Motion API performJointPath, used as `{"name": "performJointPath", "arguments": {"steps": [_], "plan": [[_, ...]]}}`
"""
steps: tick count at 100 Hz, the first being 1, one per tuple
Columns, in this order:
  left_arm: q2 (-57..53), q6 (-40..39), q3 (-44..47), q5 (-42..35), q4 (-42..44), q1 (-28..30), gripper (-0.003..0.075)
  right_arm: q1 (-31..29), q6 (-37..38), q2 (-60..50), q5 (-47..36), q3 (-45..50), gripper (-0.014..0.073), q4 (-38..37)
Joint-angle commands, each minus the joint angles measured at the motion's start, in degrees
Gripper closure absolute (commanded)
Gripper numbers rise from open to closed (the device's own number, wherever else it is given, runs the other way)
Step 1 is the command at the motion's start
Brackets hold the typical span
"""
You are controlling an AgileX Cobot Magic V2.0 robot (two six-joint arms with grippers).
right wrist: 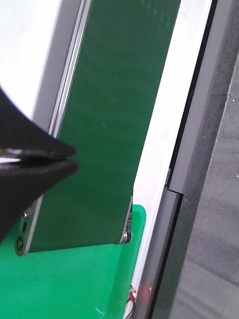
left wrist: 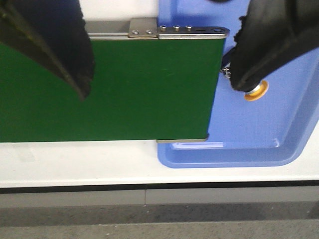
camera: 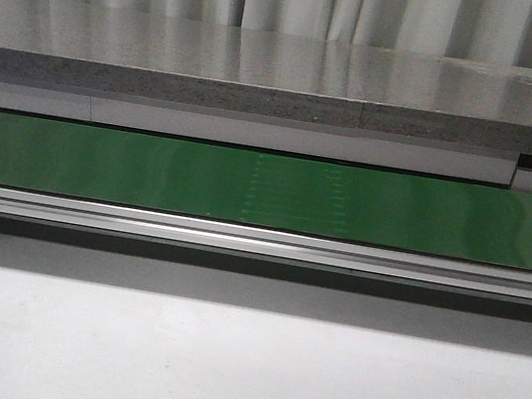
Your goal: Move button from right to left
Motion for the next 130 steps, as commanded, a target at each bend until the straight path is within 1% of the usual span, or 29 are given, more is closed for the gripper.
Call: {"name": "performJointPath", "arguments": {"steps": [1, 11, 18, 25, 32, 44, 57, 123, 130], "plan": [[-4.9, -0.04, 0.85, -4.25, -0.96, -2.63, 0.0193, -0.01, -0.04, 0.15, -3.74, -1.62, 0.0662, 0.82], [-9.48, -0.04, 3.27, -4.16, -1.19, -4.78, 0.0204, -0.01, -0.04, 0.15, -3.74, -1.62, 0.0662, 0.82], [-12.29, -0.04, 4.67, -4.12, -1.33, -5.53, 0.0246, -0.01, -0.04, 0.15, -3.74, -1.62, 0.0662, 0.82], [-14.55, -0.04, 5.73, -4.12, -1.46, -5.67, 0.0307, -0.01, -0.04, 0.15, -3.74, -1.62, 0.0662, 0.82], [-16.25, -0.04, 6.66, -4.12, -1.46, -5.67, 0.0384, -0.01, -0.04, 0.15, -3.74, -1.62, 0.0662, 0.82], [-17.22, -0.04, 7.36, -4.03, -1.48, -5.67, 0.0552, -0.01, -0.04, 0.15, -3.74, -1.62, 0.0662, 0.82], [-17.22, -0.04, 7.36, -4.03, -1.58, -5.67, 0.0715, -0.01, -0.04, 0.15, -3.74, -1.62, 0.0662, 0.82], [-17.09, -0.04, 7.36, -4.02, -1.58, -5.67, 0.0715, -0.01, -0.04, 0.15, -3.74, -1.62, 0.0662, 0.82], [-17.09, -0.04, 7.36, -4.02, 0.23, -5.67, 0.0715, -0.01, -0.04, 0.15, -3.74, -1.62, 0.0662, 0.82]]}}
